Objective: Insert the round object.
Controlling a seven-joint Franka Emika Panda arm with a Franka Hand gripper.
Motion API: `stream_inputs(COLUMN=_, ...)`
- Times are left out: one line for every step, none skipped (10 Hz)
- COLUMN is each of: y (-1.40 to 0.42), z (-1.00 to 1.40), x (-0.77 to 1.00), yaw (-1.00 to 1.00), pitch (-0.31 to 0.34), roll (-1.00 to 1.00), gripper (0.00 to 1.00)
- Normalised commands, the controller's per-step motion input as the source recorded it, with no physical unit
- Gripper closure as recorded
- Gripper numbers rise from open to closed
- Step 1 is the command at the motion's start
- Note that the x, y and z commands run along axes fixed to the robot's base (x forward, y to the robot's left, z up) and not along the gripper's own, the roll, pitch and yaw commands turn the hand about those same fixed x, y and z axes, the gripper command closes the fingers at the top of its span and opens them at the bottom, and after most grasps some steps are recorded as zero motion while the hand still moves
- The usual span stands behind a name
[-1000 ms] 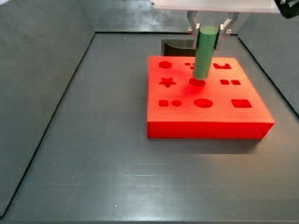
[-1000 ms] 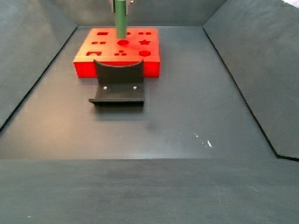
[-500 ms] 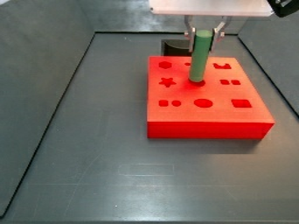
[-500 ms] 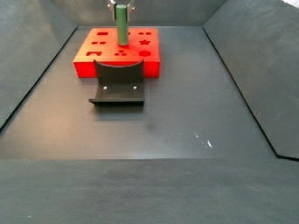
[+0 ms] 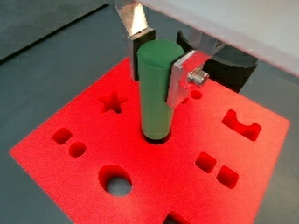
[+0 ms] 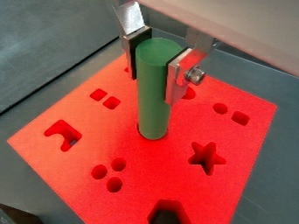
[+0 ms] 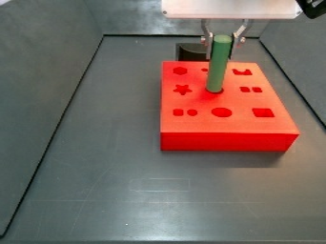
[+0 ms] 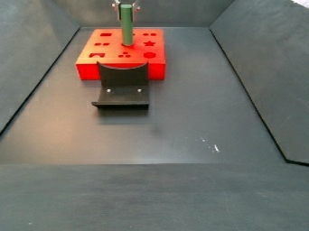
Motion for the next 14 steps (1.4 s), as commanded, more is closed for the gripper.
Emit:
stream_inputs(y=0.00, z=-0.11, x=0.11, yaw=0.05, pitch=0.000, roll=0.07, gripper=1.00)
stream_inputs(y=-0.07, z=-0.06, x=0.09, yaw=0.01, pitch=0.000, roll=0.05, gripper=1.00)
stream_inputs(y=-0.04, z=-0.10, x=0.10, yaw=0.04, pitch=0.000, roll=0.08, gripper=1.00)
stream_inputs(y=-0.11, z=-0.07, x=0.11, yaw=0.03, pitch=0.000, roll=0.09, gripper=1.00)
stream_inputs(y=-0.13, z=-0.15, x=0.09, yaw=0.03, pitch=0.000, roll=0.16, gripper=1.00)
stream_inputs(y=-0.09, z=-0.19, x=0.10, yaw=0.05, pitch=0.000, roll=0.20, gripper=1.00)
stream_inputs(y=-0.02, z=-0.23, x=0.07, yaw=0.02, pitch=0.000, roll=0.19, gripper=1.00)
stream_inputs(y=0.00, z=-0.23, x=0.01, yaw=0.00, pitch=0.000, roll=0.15, gripper=1.00)
stream_inputs(y=0.00, z=-0.34, x=0.00, yaw=0.00, pitch=0.000, roll=0.18, gripper=1.00)
stream_inputs(y=0.00, z=-0.42, x=0.00, yaw=0.00, pitch=0.000, roll=0.11, gripper=1.00)
stream_inputs(y=0.00, z=-0.54, x=0.00, yaw=0.00, pitch=0.000, roll=0.03, gripper=1.00)
stream_inputs(y=0.00, z=-0.58, x=0.00, yaw=0.00, pitch=0.000, roll=0.00, gripper=1.00)
stream_inputs(y=0.00, z=-0.61, x=0.00, yaw=0.00, pitch=0.000, roll=0.00, gripper=1.00)
stream_inputs(y=0.00, z=-0.60, x=0.00, yaw=0.00, pitch=0.000, roll=0.01, gripper=1.00)
